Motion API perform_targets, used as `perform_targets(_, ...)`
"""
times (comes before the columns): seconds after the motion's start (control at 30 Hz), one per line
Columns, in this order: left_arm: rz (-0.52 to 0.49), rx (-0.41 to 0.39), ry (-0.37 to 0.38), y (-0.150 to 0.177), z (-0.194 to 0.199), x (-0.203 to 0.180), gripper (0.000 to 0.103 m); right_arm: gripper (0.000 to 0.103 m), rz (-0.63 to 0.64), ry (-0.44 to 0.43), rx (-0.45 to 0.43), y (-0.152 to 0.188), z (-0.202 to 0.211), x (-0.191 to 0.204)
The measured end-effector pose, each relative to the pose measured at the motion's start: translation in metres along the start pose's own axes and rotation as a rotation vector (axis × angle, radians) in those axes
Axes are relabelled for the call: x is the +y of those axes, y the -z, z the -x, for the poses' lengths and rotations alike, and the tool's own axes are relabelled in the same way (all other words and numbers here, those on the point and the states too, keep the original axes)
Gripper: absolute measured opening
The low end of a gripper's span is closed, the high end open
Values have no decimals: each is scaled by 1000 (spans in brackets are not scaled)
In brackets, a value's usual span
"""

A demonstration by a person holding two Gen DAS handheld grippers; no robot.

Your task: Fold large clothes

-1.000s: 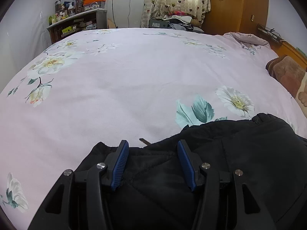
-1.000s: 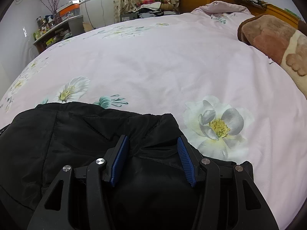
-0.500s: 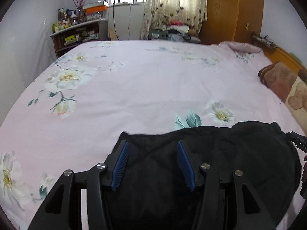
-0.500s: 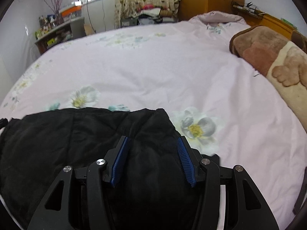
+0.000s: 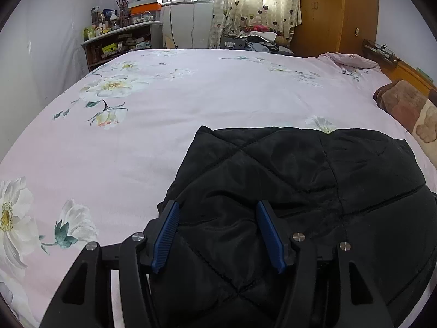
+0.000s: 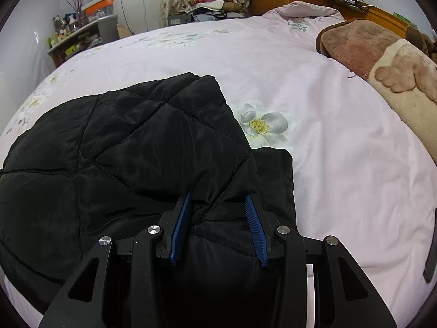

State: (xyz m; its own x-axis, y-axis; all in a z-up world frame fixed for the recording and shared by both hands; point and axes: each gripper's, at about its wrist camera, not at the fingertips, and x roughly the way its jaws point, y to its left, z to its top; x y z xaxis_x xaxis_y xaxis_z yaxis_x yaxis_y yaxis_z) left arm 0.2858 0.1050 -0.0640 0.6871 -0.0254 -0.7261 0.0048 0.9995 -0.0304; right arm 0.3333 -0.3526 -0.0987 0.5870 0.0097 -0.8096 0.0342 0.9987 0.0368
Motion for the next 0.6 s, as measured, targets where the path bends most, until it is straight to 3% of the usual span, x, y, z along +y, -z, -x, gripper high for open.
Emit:
perform_targets(0.17, 2, -4, 22, -1, 35, 1, 56, 42, 32, 47, -26, 1, 40, 9)
perform_targets(0.33, 27, -49, 60, 27, 85, 3, 55, 42, 30, 26, -66, 19, 84, 18)
perform_targets(0.4, 42, -28, 55, 41, 85, 5, 55, 42, 32, 5, -53, 34, 88, 21)
perform_targets(0.47, 70, 46, 35, 57, 67, 11, 51, 42, 43, 9, 0, 44, 74, 24)
perform_targets(0.6, 128, 67, 41, 65, 55, 17, 51, 42, 46, 7, 47, 50, 52, 22)
